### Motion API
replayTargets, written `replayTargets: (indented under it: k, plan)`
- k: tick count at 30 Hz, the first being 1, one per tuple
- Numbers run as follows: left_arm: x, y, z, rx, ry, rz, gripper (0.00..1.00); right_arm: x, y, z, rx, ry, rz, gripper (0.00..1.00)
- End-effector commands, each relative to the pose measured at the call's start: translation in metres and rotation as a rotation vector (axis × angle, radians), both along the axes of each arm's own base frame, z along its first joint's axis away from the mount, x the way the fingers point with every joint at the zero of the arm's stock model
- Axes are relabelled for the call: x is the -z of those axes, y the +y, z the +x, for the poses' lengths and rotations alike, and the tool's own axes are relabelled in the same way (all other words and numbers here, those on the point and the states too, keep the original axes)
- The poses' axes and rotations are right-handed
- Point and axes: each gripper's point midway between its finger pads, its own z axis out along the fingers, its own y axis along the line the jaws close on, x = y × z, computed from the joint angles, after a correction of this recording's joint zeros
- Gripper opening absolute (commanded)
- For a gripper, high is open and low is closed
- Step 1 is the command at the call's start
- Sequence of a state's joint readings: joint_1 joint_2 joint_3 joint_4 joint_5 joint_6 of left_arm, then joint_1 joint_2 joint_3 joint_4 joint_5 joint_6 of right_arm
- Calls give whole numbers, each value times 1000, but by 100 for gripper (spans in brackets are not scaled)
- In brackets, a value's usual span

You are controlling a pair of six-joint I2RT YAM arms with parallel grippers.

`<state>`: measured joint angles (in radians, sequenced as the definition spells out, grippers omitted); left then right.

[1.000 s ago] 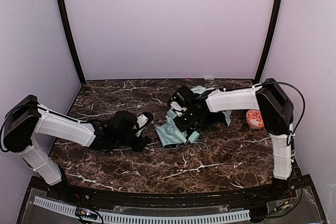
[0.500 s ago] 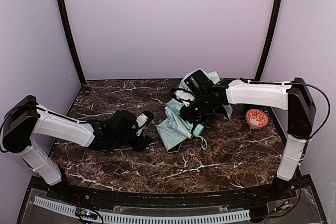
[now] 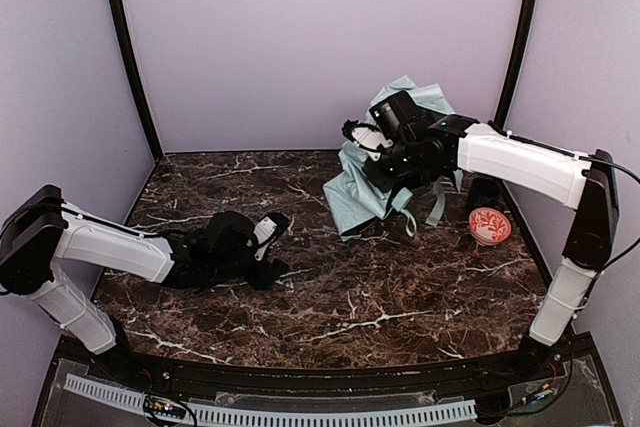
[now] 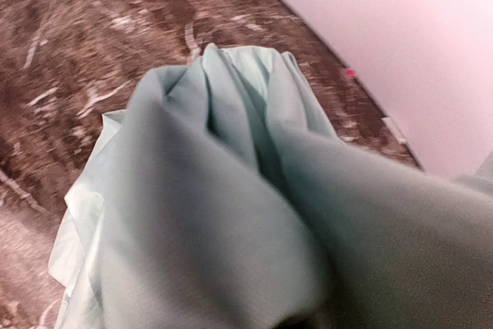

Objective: Put away the umbrella

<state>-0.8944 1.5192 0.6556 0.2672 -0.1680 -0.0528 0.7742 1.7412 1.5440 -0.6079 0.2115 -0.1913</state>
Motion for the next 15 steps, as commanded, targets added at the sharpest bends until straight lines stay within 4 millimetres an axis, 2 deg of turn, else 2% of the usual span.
replayTargets:
  k: [1, 4, 5, 8, 10, 11, 15]
  plan:
    - [-10, 10, 3, -23, -36, 12, 60, -100, -60, 58, 288, -378, -110, 0]
    - [-15, 11, 4, -25, -53, 11, 60, -134, -86, 76, 395, -544, -218, 0]
    - [-16, 12, 4, -24, -58, 13, 60, -150, -94, 81, 445, -625, -249, 0]
    - [-19, 16, 5, -41, -68, 17, 60, -162, -97, 87, 457, -712, -369, 0]
    - [-15, 20, 2, -48, -71, 13, 60, -145, -80, 85, 381, -694, -425, 0]
    - [-15, 22, 3, -57, -76, 10, 60, -129, -69, 81, 330, -681, -453, 0]
    - [-15, 26, 4, -85, -63, 14, 60, -45, -8, 43, 20, -587, -505, 0]
